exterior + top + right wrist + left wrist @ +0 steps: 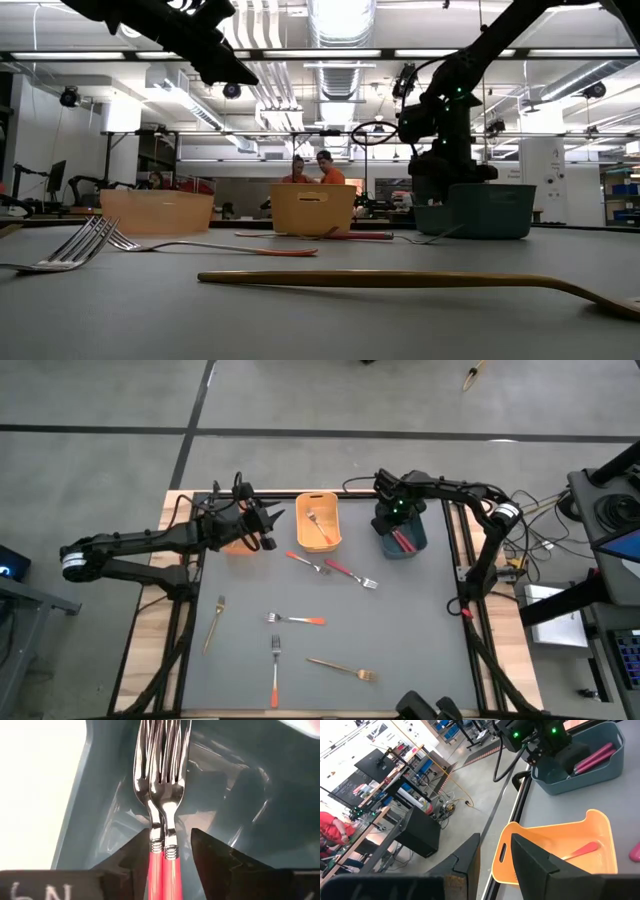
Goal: Sort silverware by color (type)
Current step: Put the orange fork into the yellow bin
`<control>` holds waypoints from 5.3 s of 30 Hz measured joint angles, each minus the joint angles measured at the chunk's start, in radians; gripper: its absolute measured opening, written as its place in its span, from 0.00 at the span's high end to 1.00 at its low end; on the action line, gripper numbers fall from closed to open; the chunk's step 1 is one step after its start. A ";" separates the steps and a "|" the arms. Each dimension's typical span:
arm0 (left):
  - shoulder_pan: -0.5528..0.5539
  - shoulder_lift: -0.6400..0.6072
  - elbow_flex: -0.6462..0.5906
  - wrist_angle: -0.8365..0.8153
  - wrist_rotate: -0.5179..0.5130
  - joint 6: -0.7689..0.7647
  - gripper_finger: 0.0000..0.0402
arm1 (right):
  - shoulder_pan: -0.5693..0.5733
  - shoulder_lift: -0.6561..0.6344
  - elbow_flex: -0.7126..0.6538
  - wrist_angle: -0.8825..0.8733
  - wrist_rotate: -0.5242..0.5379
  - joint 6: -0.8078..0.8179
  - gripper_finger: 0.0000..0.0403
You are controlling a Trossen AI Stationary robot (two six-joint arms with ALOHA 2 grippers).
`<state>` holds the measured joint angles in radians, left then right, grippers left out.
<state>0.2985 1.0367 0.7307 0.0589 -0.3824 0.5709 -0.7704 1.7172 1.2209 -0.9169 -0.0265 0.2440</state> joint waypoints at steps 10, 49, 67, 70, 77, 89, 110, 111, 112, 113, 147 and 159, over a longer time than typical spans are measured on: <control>0.000 0.000 0.000 -0.001 0.000 -0.024 0.77 | 0.007 -0.076 0.035 -0.003 -0.007 -0.014 0.66; -0.194 0.000 0.000 -0.308 0.210 -0.734 0.77 | 0.501 -0.419 -0.160 0.501 0.004 -0.158 0.68; -0.509 0.000 0.000 -0.348 0.208 -0.956 0.77 | 0.687 -0.417 -0.169 0.664 0.003 -0.148 0.68; -0.570 0.000 0.000 -0.348 0.193 -0.996 0.77 | 0.715 -0.417 -0.166 0.756 0.003 -0.148 0.68; -0.714 0.000 0.000 -0.350 0.027 -1.025 0.77 | 0.784 -0.387 -0.165 0.890 0.002 -0.121 0.68; -0.757 0.000 0.000 -0.350 -0.057 -0.917 0.77 | 0.876 -0.242 -0.162 0.955 0.086 -0.037 0.68; -0.757 -0.036 0.000 -0.348 -0.265 -0.554 0.77 | 0.897 0.111 0.189 0.722 0.108 -0.036 0.68; -0.757 -0.045 0.000 -0.345 -0.275 -0.535 0.77 | 0.897 0.123 0.207 0.716 0.108 -0.036 0.68; -0.756 -0.056 0.000 -0.343 -0.286 -0.516 0.77 | 0.897 0.136 0.222 0.709 0.108 -0.040 0.68; -0.756 -0.068 0.000 -0.343 -0.290 -0.501 0.77 | 0.897 0.148 0.237 0.705 0.108 -0.046 0.68; -0.756 -0.325 -0.126 -0.132 -0.260 -0.352 0.77 | 0.927 0.539 0.602 0.552 0.131 -0.085 0.68; -0.756 -0.312 -0.123 -0.127 -0.260 -0.348 0.77 | 0.932 0.542 0.598 0.554 0.132 -0.060 0.68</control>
<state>-0.4576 0.7250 0.6075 -0.0677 -0.6422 0.2232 0.1617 2.2597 1.8193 -0.3627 0.1051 0.1841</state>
